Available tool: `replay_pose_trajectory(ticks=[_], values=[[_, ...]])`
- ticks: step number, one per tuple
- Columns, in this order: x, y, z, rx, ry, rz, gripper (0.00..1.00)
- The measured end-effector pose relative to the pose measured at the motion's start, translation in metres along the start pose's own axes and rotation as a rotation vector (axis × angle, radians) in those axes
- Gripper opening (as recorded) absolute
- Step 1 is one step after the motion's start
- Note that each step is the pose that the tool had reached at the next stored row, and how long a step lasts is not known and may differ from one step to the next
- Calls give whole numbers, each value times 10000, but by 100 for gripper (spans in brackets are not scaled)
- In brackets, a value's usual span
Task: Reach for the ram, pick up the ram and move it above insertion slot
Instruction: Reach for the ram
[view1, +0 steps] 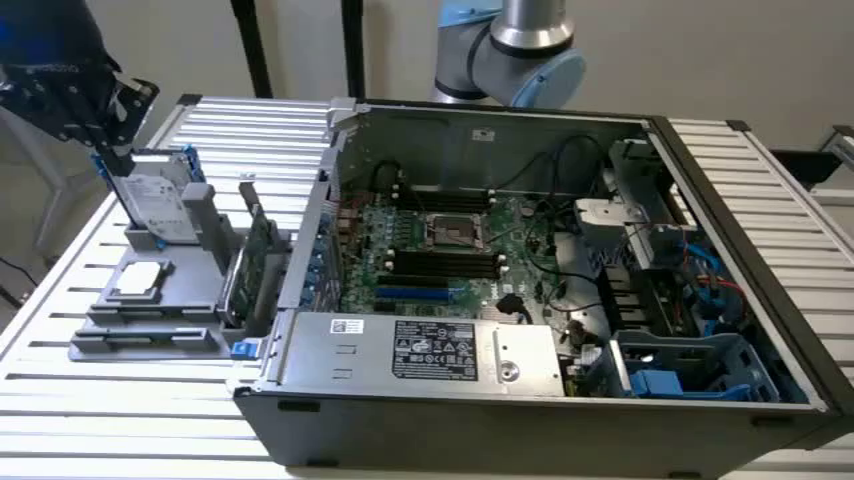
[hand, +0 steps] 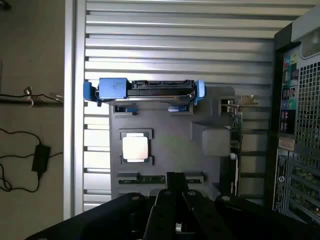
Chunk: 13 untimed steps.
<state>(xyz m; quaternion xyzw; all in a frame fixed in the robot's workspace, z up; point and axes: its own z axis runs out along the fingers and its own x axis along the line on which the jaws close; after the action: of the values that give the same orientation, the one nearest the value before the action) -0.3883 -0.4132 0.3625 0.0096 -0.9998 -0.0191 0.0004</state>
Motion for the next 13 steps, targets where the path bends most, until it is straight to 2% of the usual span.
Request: replay_pose_trajectory(ticks=[13], values=[[0,0,0,0,1,0,11]])
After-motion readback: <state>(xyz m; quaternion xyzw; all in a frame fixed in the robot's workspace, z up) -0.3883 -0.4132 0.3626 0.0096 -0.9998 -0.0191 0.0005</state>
